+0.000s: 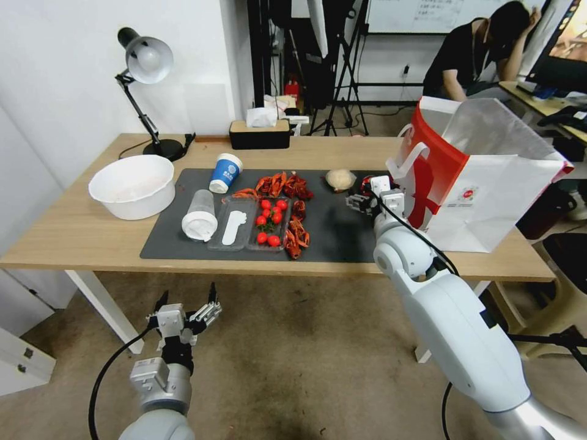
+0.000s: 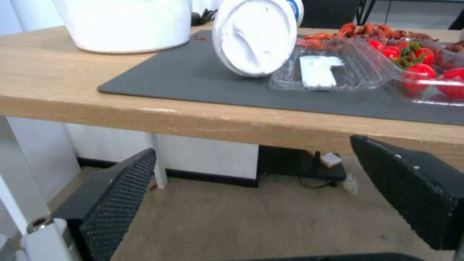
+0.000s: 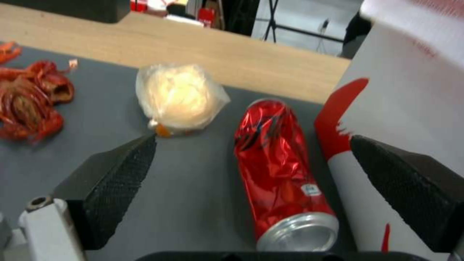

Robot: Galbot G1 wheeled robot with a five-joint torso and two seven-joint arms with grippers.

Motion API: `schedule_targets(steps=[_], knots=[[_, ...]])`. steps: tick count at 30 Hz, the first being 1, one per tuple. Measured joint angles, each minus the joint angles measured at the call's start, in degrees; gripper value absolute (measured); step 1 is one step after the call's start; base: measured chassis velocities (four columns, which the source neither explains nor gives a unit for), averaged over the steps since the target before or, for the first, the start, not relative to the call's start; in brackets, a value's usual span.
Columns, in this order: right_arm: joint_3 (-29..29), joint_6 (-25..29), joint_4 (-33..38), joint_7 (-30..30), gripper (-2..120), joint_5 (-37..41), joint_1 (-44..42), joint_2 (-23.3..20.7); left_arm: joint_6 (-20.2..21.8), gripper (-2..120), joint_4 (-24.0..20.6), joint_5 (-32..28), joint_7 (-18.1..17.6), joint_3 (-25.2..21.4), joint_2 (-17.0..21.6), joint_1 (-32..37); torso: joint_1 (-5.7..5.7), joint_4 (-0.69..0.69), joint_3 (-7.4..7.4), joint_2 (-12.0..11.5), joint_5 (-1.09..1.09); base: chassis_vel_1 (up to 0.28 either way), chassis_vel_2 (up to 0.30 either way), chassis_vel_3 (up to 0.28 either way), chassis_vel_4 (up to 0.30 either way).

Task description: Pick up the trash from the table and place it into the takeout bag.

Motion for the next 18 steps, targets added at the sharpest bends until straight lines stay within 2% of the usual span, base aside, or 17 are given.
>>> schedule_targets(steps=[7,18], knots=[[0.31,-2.60,-1.79,-0.34,100,2.01,0.92,-0.24,0.00,100,-0.23,0.03,-0.05,0.08,0.08,0.29,0.00,0.00,0.00,0.00,0.00,0.000,0.000,0.000,0.000],[0.50,-2.90,-4.93,-1.36,100,2.43,1.97,0.25,-0.01,100,-0.53,0.07,-0.07,0.06,0.09,0.48,0.00,0.00,0.00,0.00,0.00,0.000,0.000,0.000,0.000]])
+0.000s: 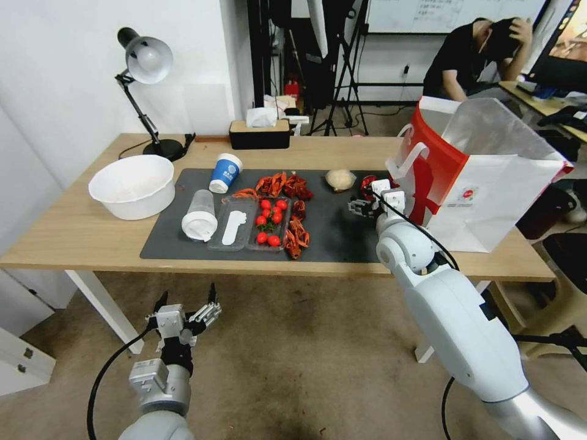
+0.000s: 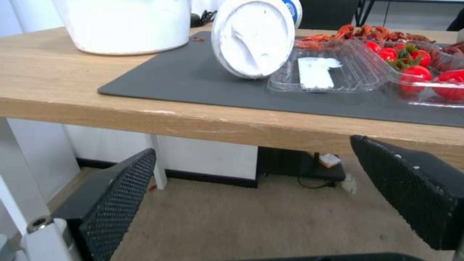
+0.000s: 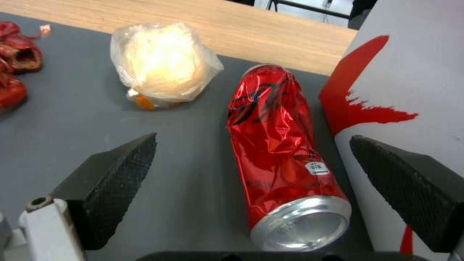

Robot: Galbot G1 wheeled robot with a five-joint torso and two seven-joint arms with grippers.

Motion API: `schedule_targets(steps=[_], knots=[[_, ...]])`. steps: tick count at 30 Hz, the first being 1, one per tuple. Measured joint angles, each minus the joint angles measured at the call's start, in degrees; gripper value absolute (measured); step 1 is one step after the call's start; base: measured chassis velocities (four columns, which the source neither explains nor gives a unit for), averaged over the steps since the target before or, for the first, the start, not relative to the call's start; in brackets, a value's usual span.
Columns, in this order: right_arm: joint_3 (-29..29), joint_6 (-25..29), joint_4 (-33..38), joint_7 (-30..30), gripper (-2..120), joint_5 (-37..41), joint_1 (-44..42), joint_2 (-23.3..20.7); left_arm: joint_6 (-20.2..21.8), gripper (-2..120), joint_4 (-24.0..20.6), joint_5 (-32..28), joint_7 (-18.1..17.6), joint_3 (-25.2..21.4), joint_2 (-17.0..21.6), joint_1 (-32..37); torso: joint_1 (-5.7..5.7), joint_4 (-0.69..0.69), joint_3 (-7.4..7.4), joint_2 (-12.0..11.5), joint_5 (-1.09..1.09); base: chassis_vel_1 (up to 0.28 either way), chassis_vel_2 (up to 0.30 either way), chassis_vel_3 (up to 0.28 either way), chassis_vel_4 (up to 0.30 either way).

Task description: Pick up the trash from the table and place it into the takeout bag.

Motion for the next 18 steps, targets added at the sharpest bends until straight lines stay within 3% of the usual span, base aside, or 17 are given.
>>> schedule_targets(steps=[18], knots=[[0.14,1.06,-6.80,-0.84,100,0.12,1.78,1.70,-0.07,100,0.54,-0.16,-0.22,0.05,0.12,-0.34,0.00,0.00,0.00,0.01,0.00,0.000,0.000,0.000,0.000]])
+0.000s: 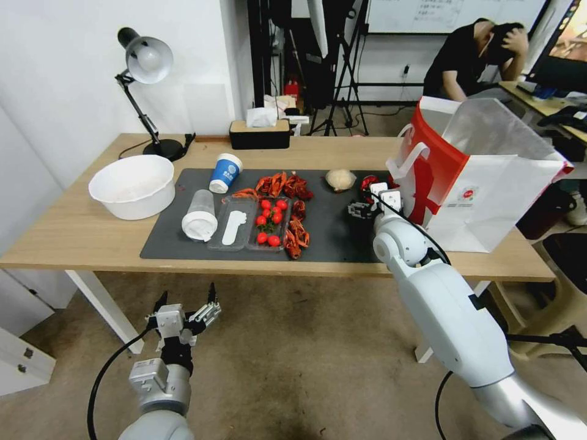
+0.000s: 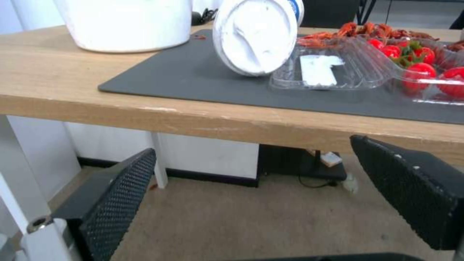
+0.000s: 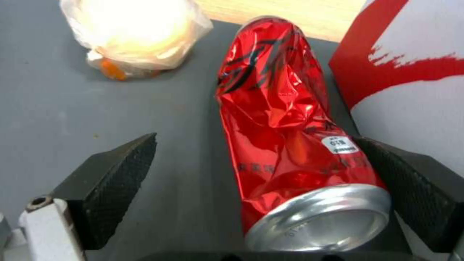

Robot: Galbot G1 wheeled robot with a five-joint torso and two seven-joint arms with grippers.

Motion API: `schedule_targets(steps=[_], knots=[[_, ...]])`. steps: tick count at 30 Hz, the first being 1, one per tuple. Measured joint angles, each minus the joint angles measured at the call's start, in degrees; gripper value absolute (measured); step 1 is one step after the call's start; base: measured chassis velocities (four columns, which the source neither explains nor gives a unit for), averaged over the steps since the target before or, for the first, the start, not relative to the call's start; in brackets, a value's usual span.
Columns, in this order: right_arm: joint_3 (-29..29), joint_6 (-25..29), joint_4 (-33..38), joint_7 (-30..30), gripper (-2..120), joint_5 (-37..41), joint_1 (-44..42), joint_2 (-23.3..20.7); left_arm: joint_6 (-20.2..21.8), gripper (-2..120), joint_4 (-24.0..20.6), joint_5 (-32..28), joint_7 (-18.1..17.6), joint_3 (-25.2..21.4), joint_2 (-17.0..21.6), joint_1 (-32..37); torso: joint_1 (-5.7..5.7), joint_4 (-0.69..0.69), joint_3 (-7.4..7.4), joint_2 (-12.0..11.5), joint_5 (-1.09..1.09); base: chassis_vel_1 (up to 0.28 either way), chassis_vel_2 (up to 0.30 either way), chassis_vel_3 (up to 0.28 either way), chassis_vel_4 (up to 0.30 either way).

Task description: Pick up the trash from the table and place it into the takeout bag.

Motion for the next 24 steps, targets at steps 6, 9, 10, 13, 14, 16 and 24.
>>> schedule_targets(steps=[6,9,10,13,14,16,24], knots=[[0.21,-0.20,-0.77,0.78,100,-0.16,0.12,0.09,0.00,100,0.16,0.00,0.00,0.20,-0.03,-0.07,0.00,0.00,0.00,0.00,0.00,0.000,0.000,0.000,0.000],[0.38,-0.51,-0.83,1.11,100,-0.20,0.12,0.05,0.00,100,0.17,0.04,0.00,0.23,-0.05,-0.08,0.00,0.00,0.00,0.00,0.00,0.000,0.000,0.000,0.000],[0.45,-0.60,-0.83,1.15,100,-0.21,0.12,0.00,0.00,100,0.17,0.05,-0.01,0.23,-0.06,-0.08,0.00,0.00,0.00,0.00,0.00,0.000,0.000,0.000,0.000],[0.59,-0.62,-0.83,1.15,100,-0.21,0.12,-0.07,0.00,100,0.19,0.12,-0.01,0.24,-0.06,-0.06,0.00,0.00,0.00,0.00,0.00,0.000,0.000,0.000,0.000],[0.62,-0.62,-0.84,1.13,100,-0.21,0.12,-0.08,0.00,100,0.18,0.16,-0.02,0.24,-0.06,-0.06,0.00,0.00,0.00,0.00,0.00,0.000,0.000,0.000,0.000],[0.65,-0.60,-0.84,1.12,100,-0.20,0.13,-0.08,-0.01,100,0.18,0.17,-0.02,0.25,-0.07,-0.06,0.00,0.00,0.00,0.00,0.00,0.000,0.000,0.000,0.000],[0.97,0.07,-0.84,1.09,98,-0.12,-0.02,0.00,-0.01,100,0.15,0.25,-0.07,0.26,-0.02,0.04,0.00,0.00,0.00,0.00,0.00,0.000,0.000,0.000,0.000]])
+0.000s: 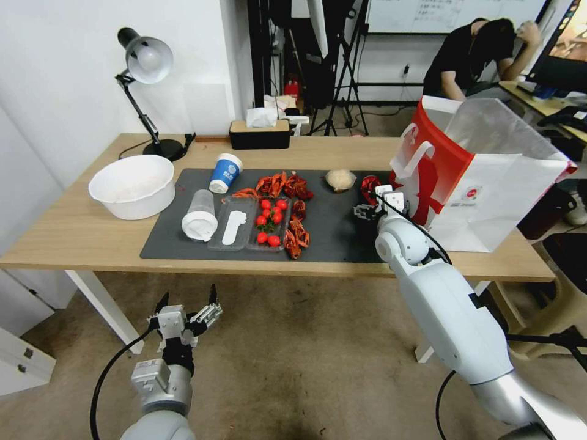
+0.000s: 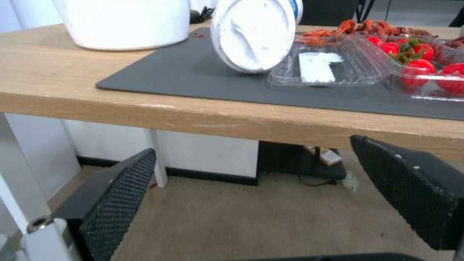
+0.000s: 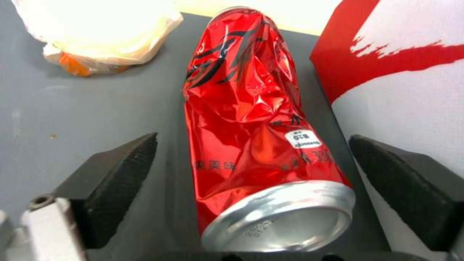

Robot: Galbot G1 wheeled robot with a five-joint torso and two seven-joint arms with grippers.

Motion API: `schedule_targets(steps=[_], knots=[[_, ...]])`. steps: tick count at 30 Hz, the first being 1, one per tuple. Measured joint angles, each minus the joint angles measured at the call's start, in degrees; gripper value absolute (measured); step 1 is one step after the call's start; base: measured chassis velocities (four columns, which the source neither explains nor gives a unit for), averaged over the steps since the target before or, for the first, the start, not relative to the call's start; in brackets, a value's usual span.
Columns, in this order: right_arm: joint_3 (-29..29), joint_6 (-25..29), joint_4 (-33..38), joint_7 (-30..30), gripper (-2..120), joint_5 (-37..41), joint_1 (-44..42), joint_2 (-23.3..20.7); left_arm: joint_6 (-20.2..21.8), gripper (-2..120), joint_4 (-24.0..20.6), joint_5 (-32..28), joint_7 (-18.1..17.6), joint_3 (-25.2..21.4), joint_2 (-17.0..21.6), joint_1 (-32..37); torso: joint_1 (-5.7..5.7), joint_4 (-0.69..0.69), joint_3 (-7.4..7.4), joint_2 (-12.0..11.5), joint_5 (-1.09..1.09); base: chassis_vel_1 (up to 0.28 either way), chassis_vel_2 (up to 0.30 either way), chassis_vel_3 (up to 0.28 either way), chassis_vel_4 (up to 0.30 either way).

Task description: Pick up the trash from the table and place it into the takeout bag.

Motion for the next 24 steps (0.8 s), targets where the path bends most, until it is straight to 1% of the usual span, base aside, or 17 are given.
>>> schedule_targets(steps=[2,4,6,8,9,11,12,14,18,24], knots=[[0.03,0.44,0.00,-0.02,91,0.02,-0.11,0.02,0.00,100,0.00,0.01,-0.01,0.04,0.05,0.00,0.00,0.00,0.00,0.00,0.00,0.000,0.000,0.000,0.000],[0.03,0.51,0.00,-0.02,89,0.03,-0.15,0.03,0.00,100,0.00,0.01,-0.01,0.05,0.05,-0.01,0.00,0.00,0.00,0.00,0.00,0.000,0.000,0.000,0.000],[0.06,0.66,0.00,-0.03,80,0.03,-0.40,0.12,0.01,100,0.00,-0.03,-0.03,0.21,0.13,-0.04,0.00,0.00,0.00,0.00,-0.01,0.000,0.000,0.000,0.000],[0.08,0.67,0.00,-0.03,78,0.03,-0.48,0.15,0.01,100,0.00,-0.04,-0.03,0.23,0.16,-0.06,0.00,0.00,0.00,0.00,0.00,0.000,0.000,0.000,0.000],[0.14,0.68,0.00,-0.06,70,0.04,-0.67,0.17,0.03,100,0.03,-0.07,-0.04,0.25,0.26,-0.13,0.00,0.00,0.00,0.00,0.00,0.000,0.000,0.000,0.000],[0.21,0.68,0.01,-0.11,62,0.05,-0.84,0.18,0.03,100,0.07,-0.09,-0.05,0.25,0.34,-0.21,0.00,0.00,0.00,0.00,0.00,0.000,0.000,0.000,0.000],[0.21,0.68,0.01,-0.11,62,0.05,-0.84,0.18,0.03,100,0.07,-0.09,-0.05,0.25,0.34,-0.21,0.00,0.00,0.00,0.00,0.00,0.000,0.000,0.000,0.000],[0.28,0.75,0.09,-0.16,51,0.05,-1.04,0.12,0.04,100,0.10,-0.15,-0.09,0.27,0.40,-0.24,0.00,0.01,0.00,0.00,0.00,0.000,0.000,0.000,0.000],[0.32,0.84,0.26,-0.17,47,0.05,-1.20,0.07,0.04,100,0.11,-0.15,-0.10,0.28,0.43,-0.22,0.00,0.00,0.00,0.00,0.00,0.000,0.000,0.000,0.000],[0.32,0.97,0.51,-0.18,47,0.05,-1.34,0.10,0.04,100,-0.17,-0.02,-0.12,0.27,0.31,0.01,0.00,0.00,0.00,0.00,0.00,0.000,0.000,0.000,0.000]])
